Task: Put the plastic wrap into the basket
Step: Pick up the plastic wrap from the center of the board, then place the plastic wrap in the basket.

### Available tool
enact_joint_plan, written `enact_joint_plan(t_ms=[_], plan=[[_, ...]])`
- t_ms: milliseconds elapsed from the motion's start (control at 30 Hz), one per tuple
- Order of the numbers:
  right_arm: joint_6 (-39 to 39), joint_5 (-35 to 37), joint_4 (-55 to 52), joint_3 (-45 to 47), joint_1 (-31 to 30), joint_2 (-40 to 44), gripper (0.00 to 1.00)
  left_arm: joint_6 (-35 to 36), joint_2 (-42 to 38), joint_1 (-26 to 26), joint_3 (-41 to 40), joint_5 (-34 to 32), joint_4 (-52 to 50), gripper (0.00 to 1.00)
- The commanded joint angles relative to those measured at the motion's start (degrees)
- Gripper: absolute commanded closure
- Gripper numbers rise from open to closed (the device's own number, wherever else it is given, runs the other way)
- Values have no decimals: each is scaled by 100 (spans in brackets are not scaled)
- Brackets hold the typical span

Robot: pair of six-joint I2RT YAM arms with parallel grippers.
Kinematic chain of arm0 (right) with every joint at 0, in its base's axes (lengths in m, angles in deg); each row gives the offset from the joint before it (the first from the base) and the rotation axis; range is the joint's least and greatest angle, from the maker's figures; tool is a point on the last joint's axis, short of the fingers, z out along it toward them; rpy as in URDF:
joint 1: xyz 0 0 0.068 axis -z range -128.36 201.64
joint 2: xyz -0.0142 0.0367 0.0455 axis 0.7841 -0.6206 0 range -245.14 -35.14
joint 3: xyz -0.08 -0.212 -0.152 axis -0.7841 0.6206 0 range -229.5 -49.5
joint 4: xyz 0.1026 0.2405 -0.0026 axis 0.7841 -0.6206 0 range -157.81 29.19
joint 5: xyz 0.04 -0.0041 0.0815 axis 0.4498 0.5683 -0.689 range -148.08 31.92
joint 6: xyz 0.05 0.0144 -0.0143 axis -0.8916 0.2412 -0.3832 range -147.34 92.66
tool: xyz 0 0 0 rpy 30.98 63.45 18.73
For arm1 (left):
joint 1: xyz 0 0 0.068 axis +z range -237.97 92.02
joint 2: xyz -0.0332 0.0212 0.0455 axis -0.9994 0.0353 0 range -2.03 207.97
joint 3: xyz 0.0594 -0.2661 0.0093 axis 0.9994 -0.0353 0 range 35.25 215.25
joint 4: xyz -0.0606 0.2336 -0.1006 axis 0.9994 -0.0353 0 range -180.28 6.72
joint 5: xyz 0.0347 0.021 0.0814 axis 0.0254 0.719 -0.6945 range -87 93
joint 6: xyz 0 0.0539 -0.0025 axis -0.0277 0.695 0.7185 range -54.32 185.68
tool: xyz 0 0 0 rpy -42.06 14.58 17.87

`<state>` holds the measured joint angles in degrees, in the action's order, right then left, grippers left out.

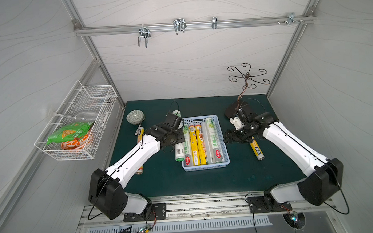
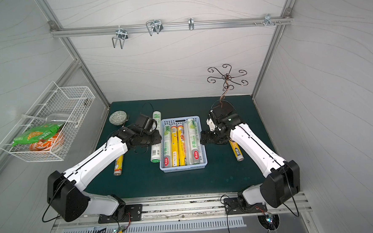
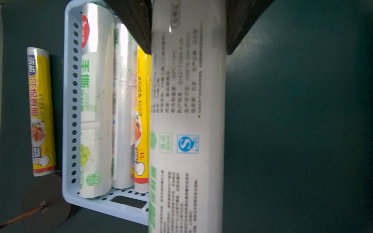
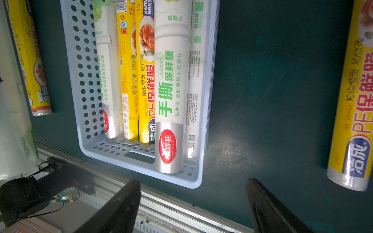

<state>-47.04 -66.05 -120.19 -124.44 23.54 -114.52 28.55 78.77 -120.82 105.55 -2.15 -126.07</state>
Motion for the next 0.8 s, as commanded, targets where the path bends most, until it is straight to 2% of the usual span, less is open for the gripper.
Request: enact_joint_plan(t_ms=[0, 267, 767], plan=[[-42, -21, -22, 32, 40, 177, 14, -273, 207, -299, 554, -289, 291, 73], [-26, -34, -13, 101, 111, 238, 14, -585, 865, -859, 744, -311, 809, 74], [12, -104, 24, 233, 269, 301, 14, -760, 1771, -1008, 834, -247, 1223, 73]])
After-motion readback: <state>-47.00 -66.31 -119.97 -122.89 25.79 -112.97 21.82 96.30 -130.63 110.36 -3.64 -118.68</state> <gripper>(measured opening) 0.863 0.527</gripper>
